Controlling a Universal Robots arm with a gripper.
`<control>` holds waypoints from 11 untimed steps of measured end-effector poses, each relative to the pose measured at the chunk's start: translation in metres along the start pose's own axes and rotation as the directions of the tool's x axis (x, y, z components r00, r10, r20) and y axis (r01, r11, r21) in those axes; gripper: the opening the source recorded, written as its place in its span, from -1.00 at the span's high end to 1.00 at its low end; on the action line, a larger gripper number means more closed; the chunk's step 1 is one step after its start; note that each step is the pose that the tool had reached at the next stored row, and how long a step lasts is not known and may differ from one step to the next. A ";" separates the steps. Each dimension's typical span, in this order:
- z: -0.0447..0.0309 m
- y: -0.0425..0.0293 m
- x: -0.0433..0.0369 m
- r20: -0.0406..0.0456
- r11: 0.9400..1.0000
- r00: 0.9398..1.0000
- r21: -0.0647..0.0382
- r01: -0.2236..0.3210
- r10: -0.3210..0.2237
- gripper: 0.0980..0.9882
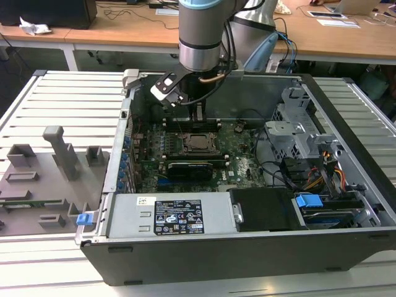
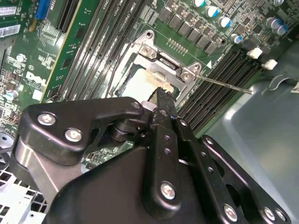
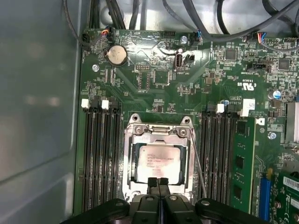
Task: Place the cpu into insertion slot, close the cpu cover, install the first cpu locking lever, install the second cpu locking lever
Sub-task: 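Install the first cpu locking lever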
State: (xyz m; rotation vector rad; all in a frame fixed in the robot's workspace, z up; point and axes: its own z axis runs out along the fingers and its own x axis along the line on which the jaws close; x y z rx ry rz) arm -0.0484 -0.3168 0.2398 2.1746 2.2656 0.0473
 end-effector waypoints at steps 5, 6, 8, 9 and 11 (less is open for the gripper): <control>-0.0172 0.0004 0.0004 0.000 1.000 1.000 0.000 0.000 0.000 0.98; -0.0200 0.0004 0.0005 0.000 1.000 1.000 0.000 0.000 0.000 0.98; -0.0298 0.0007 0.0008 0.000 1.000 1.000 0.000 0.000 0.000 0.98; -0.0333 0.0008 0.0009 0.000 1.000 1.000 0.000 0.000 0.000 0.98; -0.0381 0.0009 0.0011 0.000 1.000 1.000 0.000 0.000 0.000 0.98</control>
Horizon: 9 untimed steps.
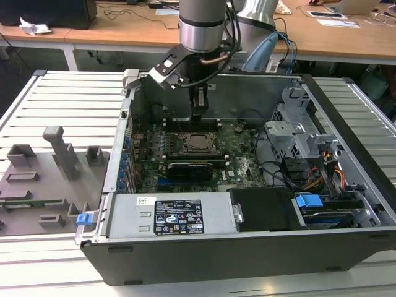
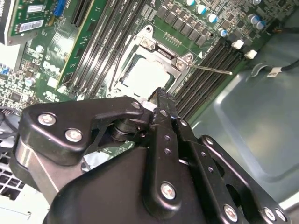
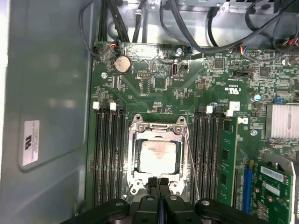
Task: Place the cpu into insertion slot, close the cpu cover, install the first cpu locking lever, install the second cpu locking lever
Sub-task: 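Install the first cpu locking lever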
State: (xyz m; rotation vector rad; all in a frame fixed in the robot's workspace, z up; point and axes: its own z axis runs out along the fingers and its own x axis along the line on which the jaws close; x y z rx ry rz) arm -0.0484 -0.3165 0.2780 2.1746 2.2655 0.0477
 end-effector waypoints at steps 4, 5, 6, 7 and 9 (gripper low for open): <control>-0.0067 0.0002 0.0002 0.000 1.000 1.000 0.000 0.000 0.000 0.98; -0.0067 0.0002 0.0002 0.000 1.000 1.000 0.000 0.001 -0.001 0.98; -0.0067 0.0001 0.0002 0.000 1.000 1.000 0.000 0.006 -0.006 0.98; -0.0068 0.0001 0.0002 -0.001 1.000 1.000 0.000 0.022 -0.022 0.98; -0.0068 0.0001 0.0002 -0.001 0.997 0.997 0.002 0.072 -0.072 0.98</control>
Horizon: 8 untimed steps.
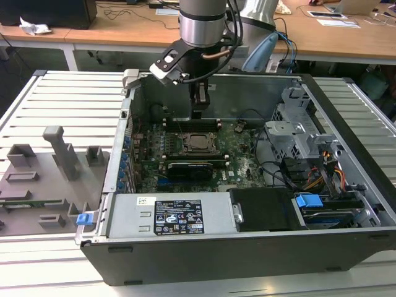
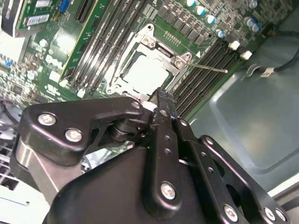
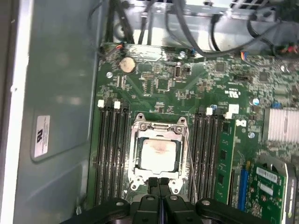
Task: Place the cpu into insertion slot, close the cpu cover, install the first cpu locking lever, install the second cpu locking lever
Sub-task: 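Install the first cpu locking lever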
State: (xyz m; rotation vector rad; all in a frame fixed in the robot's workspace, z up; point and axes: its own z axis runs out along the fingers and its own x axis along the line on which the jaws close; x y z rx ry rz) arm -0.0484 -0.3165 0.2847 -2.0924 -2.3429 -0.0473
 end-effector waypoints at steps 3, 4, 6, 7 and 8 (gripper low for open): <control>0.0002 0.0000 0.0000 -0.002 0.995 0.995 0.002 0.104 -0.104 0.98; 0.0002 0.0000 0.0000 -0.003 0.993 0.993 0.002 0.119 -0.119 0.98; 0.0003 -0.0001 0.0000 -0.003 0.989 0.989 0.003 0.146 -0.146 0.98; 0.0004 -0.0001 0.0000 -0.004 0.988 0.988 0.003 0.155 -0.155 0.98; 0.0004 -0.0001 0.0000 -0.004 0.987 0.987 0.003 0.163 -0.163 0.98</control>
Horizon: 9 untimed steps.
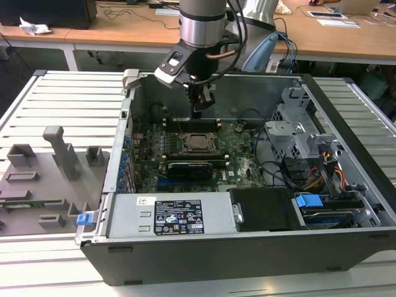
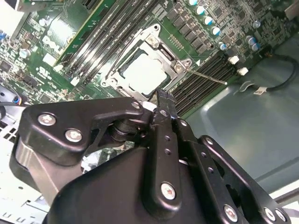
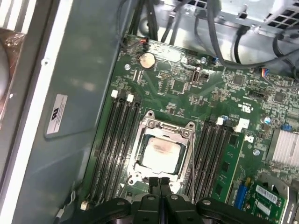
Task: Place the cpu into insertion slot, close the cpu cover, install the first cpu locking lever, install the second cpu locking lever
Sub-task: 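Install the first cpu locking lever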
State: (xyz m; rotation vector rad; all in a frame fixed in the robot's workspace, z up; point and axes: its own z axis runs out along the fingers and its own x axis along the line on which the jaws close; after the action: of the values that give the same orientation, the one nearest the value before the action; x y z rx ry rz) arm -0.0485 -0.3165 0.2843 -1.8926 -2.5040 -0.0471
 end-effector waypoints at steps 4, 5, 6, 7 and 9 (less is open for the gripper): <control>0.0001 0.0000 0.0000 -0.002 0.996 0.996 0.002 0.086 -0.086 0.98; 0.0001 0.0000 0.0000 -0.003 0.994 0.994 0.002 0.110 -0.110 0.98; 0.0001 0.0000 0.0000 -0.003 0.992 0.992 0.002 0.125 -0.125 0.98; 0.0001 0.0000 0.0000 -0.003 0.990 0.990 0.002 0.138 -0.138 0.98; 0.0000 0.0000 0.0000 -0.004 0.987 0.987 0.003 0.159 -0.159 0.98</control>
State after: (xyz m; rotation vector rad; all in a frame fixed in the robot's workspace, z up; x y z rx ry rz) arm -0.0485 -0.3165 0.2843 -1.6859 -2.6448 -0.0466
